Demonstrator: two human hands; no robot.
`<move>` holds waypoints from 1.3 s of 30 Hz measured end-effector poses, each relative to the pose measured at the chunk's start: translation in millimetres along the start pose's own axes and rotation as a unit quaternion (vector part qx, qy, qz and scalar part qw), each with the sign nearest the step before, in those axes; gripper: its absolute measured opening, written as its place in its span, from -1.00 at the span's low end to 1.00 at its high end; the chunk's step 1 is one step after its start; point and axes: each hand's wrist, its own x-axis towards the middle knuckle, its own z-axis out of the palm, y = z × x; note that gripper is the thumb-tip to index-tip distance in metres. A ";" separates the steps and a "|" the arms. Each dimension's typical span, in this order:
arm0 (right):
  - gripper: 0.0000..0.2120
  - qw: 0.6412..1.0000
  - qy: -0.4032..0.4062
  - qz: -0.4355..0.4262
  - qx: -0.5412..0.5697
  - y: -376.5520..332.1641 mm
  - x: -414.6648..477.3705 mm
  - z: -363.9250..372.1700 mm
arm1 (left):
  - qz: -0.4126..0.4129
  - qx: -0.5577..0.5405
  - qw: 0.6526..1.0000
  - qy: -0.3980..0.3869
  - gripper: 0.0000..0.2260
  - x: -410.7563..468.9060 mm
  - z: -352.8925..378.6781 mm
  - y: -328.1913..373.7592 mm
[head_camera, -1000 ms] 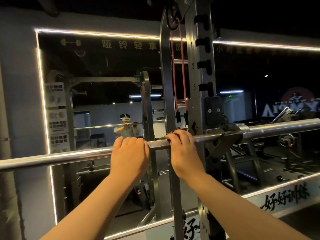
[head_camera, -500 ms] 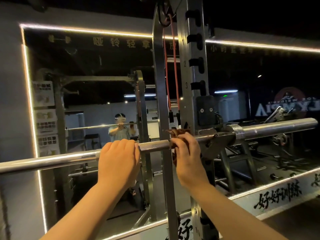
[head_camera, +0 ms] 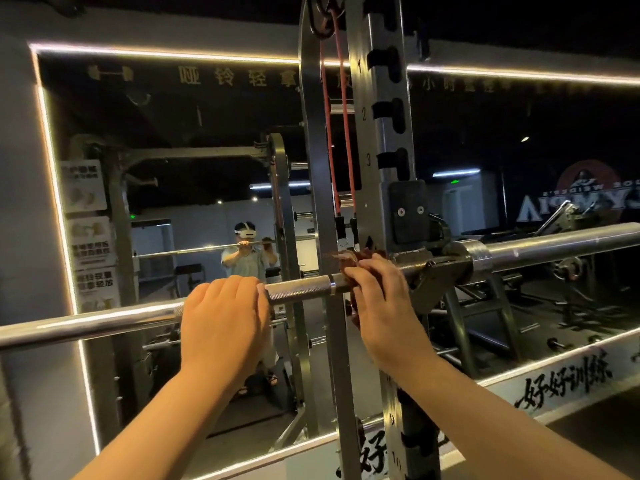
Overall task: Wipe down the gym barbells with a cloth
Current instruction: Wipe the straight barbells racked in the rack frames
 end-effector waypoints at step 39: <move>-0.74 0.990 -0.095 0.095 -0.029 8.6 75.3 -24.7 | -0.036 -0.007 0.999 0.014 -0.70 -0.7 -7.5 11.4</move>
